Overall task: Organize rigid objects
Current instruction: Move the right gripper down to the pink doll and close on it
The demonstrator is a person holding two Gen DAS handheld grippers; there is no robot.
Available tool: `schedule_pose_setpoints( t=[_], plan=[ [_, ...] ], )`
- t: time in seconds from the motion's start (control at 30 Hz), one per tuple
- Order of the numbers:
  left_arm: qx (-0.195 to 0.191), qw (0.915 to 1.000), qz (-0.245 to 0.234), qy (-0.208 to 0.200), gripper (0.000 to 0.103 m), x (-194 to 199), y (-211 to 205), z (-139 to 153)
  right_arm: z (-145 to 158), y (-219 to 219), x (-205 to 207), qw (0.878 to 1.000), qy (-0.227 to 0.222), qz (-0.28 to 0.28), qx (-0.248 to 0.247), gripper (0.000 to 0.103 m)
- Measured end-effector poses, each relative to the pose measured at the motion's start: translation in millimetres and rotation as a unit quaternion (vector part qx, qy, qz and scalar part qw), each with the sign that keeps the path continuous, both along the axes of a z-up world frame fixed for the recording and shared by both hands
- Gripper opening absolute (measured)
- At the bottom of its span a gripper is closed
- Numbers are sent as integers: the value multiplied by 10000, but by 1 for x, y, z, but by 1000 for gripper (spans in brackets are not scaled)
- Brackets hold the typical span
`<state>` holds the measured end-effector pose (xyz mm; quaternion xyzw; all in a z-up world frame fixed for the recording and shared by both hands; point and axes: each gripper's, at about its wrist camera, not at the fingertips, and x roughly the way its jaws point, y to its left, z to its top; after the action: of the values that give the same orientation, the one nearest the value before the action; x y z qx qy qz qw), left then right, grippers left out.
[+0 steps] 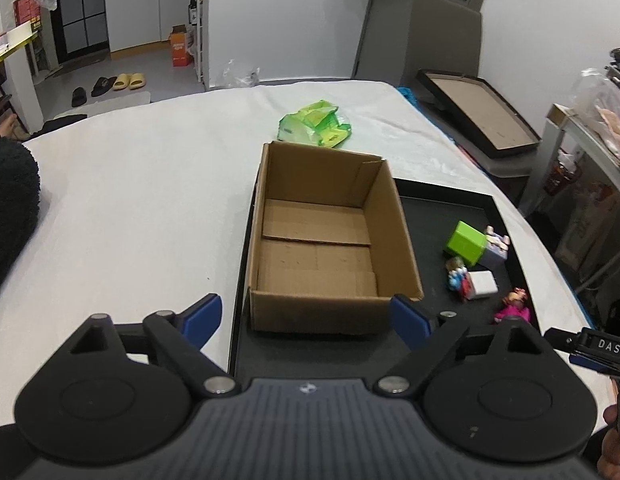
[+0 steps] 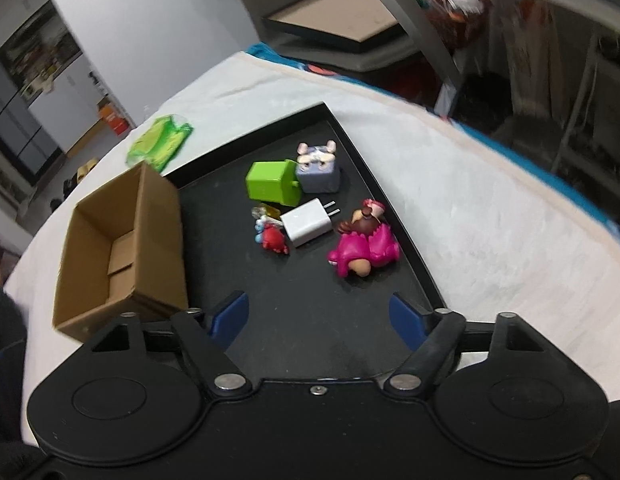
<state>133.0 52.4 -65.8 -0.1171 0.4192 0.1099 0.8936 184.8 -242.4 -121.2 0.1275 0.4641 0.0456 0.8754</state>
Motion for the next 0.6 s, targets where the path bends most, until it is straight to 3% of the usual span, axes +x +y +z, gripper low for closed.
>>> schedule_pose_setpoints(
  t=[0.2, 0.37, 0.6],
  plan=[
    [17, 9999, 70, 114, 81, 21, 8, -14, -21, -14, 26, 9985, 166, -298, 438, 69],
    [28, 9996, 198, 205, 65, 37, 14, -28, -38, -18, 48, 9961, 328, -467, 672, 68],
    [103, 9984, 317, 465, 59, 59, 24, -49, -64, -21, 70, 9930, 497, -637, 867, 68]
  ],
)
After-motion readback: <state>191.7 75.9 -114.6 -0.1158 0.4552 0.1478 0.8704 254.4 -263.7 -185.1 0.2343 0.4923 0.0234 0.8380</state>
